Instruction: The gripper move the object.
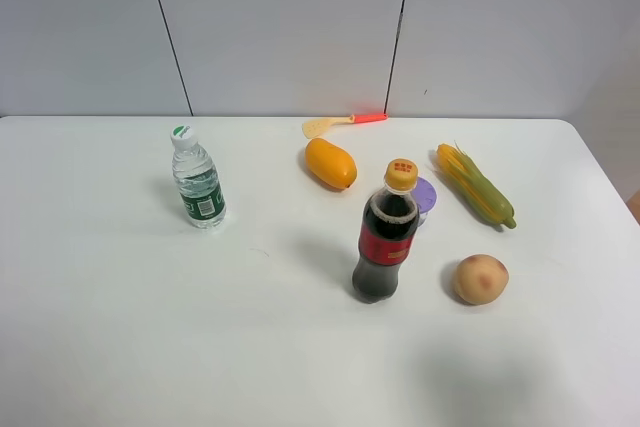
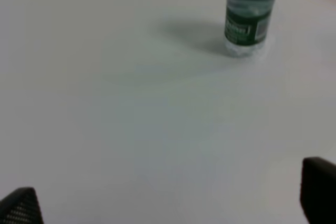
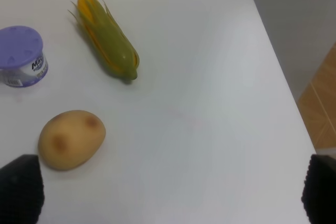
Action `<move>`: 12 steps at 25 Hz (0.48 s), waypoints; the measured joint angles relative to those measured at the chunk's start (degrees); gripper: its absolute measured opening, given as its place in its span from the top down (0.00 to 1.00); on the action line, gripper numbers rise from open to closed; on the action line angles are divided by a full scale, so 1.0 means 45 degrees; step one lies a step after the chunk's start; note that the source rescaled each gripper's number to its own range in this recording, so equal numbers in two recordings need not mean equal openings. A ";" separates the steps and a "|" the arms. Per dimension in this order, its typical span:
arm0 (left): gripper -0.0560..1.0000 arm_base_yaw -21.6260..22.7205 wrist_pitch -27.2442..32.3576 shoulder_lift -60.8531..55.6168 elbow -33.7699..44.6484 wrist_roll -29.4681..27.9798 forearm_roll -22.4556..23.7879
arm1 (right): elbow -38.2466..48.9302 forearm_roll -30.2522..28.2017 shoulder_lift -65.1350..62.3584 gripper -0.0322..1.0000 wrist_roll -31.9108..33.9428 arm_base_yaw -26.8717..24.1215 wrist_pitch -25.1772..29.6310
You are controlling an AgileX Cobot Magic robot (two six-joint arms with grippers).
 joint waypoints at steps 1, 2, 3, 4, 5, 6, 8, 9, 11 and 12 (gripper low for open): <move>0.01 0.0000 0.0097 -0.0015 0.0051 0.0000 -0.0035 | 0.0000 0.0000 0.0000 0.00 0.0000 0.0000 0.0000; 0.01 0.0000 0.0121 -0.0015 0.0103 0.0000 -0.0049 | 0.0000 0.0000 0.0000 0.00 0.0000 0.0000 0.0000; 0.01 0.0000 0.0154 -0.0015 0.0131 0.0000 -0.0061 | 0.0000 0.0000 0.0000 0.00 0.0000 0.0000 0.0000; 0.01 0.0000 0.0154 -0.0015 0.0143 0.0000 -0.0060 | 0.0000 0.0000 0.0000 0.00 0.0000 0.0000 0.0000; 0.01 0.0000 0.0154 -0.0015 0.0143 0.0000 -0.0063 | 0.0000 0.0000 0.0000 0.00 0.0000 0.0000 0.0000; 0.01 0.0000 0.0154 -0.0015 0.0143 0.0000 -0.0074 | 0.0000 0.0000 0.0000 0.00 0.0000 0.0000 0.0000; 0.01 0.0032 0.0154 -0.0059 0.0143 0.0000 -0.0088 | 0.0000 0.0000 0.0000 0.00 0.0000 0.0000 0.0000; 0.01 0.0118 0.0154 -0.0059 0.0143 0.0000 -0.0088 | 0.0000 0.0000 0.0000 0.00 0.0000 0.0000 0.0000; 0.01 0.0542 0.0154 -0.0059 0.0143 0.0000 -0.0101 | 0.0000 0.0000 0.0000 0.00 0.0000 0.0000 0.0000; 0.01 0.0788 0.0154 -0.0072 0.0143 0.0000 -0.0101 | 0.0000 0.0000 0.0000 0.00 0.0000 0.0000 0.0000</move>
